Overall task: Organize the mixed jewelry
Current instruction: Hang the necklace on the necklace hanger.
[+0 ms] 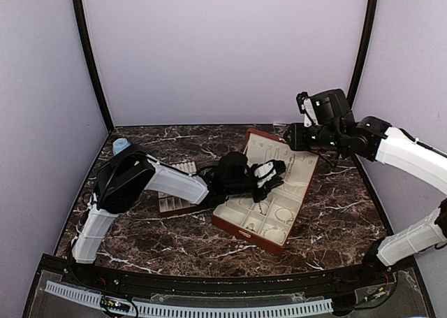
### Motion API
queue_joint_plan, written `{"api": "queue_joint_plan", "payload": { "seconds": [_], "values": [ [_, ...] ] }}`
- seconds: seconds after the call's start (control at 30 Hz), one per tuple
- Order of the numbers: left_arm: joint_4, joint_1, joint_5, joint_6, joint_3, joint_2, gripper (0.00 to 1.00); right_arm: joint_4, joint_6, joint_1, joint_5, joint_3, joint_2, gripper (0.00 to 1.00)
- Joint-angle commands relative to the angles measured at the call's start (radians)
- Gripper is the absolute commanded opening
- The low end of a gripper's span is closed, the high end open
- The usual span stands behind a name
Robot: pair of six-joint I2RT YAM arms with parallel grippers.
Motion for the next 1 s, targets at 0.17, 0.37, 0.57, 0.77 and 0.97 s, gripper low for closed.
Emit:
{"api": "queue_joint_plan", "payload": {
  "seconds": [0.17, 0.37, 0.57, 0.77, 0.97],
  "values": [
    [0.056, -0.007, 0.007, -0.01, 0.014, -0.052, 0.22, 0.087, -0.022, -0.009, 0.024, -0.055, -0.095, 0.37],
    [0.089, -0.014, 0.014, 0.006, -0.052, -0.1, 0.28, 0.102, -0.019, -0.023, 0.034, -0.082, -0.12, 0.38],
    [0.157, -0.017, 0.011, -0.019, -0.153, -0.195, 0.36, 0.12, -0.023, -0.03, 0.035, -0.093, -0.144, 0.38],
    [0.23, -0.016, -0.012, -0.095, -0.274, -0.303, 0.57, 0.128, -0.029, -0.041, 0.031, -0.113, -0.153, 0.45],
    [0.231, -0.003, -0.081, -0.192, -0.394, -0.418, 0.69, 0.135, -0.042, -0.073, 0.008, -0.148, -0.177, 0.6]
  ]
}}
